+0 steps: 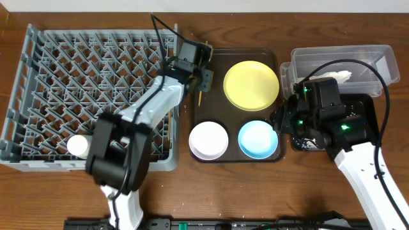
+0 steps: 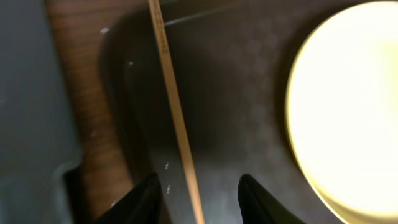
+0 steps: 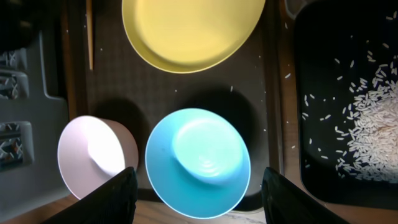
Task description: Sort waste into correct bins and load items into the dishwasher
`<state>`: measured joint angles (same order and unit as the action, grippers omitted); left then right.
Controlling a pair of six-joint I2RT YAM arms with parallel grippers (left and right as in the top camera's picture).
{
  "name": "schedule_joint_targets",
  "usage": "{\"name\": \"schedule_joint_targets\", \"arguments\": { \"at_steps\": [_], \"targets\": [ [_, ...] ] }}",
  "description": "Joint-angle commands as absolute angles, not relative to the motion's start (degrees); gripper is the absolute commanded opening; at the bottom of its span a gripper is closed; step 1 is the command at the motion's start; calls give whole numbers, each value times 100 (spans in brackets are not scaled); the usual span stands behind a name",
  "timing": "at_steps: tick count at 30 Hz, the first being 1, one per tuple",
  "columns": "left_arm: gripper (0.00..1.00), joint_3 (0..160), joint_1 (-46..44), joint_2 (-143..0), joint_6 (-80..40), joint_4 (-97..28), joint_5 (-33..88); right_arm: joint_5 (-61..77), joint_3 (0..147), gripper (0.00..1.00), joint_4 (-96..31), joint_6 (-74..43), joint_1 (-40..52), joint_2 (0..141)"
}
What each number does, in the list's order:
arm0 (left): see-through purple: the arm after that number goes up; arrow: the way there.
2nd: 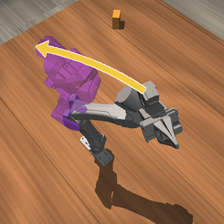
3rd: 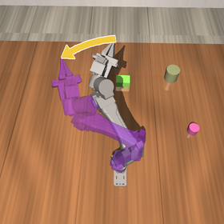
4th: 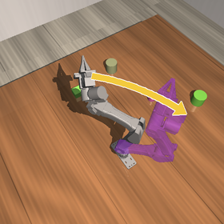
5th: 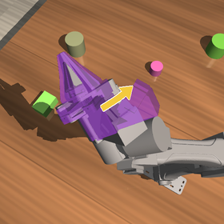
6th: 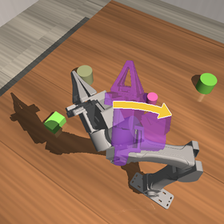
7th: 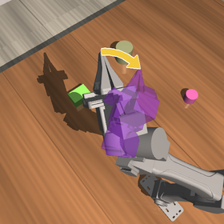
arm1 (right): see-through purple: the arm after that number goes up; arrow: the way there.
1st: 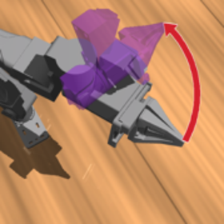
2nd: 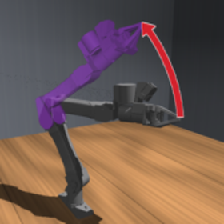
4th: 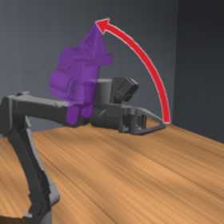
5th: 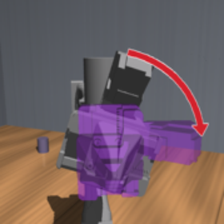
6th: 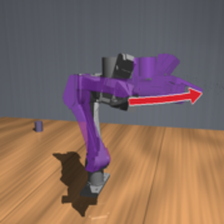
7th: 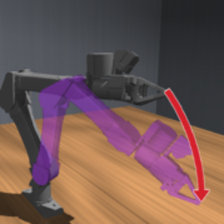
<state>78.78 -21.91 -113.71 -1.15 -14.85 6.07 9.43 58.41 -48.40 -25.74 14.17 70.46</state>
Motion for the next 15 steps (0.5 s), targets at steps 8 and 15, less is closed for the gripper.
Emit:
{"name": "schedule_joint_targets", "arguments": {
  "at_steps": [8,15],
  "targets": [
    [35,7900,-2285,-12250,-23,-582,185,930,5826,62,-4821,-2740,1514,7052],
    [33,7900,-2296,-12591,-78,-464,40,930,5826,62,-4821,-2740,1514,7052]
  ]
}}
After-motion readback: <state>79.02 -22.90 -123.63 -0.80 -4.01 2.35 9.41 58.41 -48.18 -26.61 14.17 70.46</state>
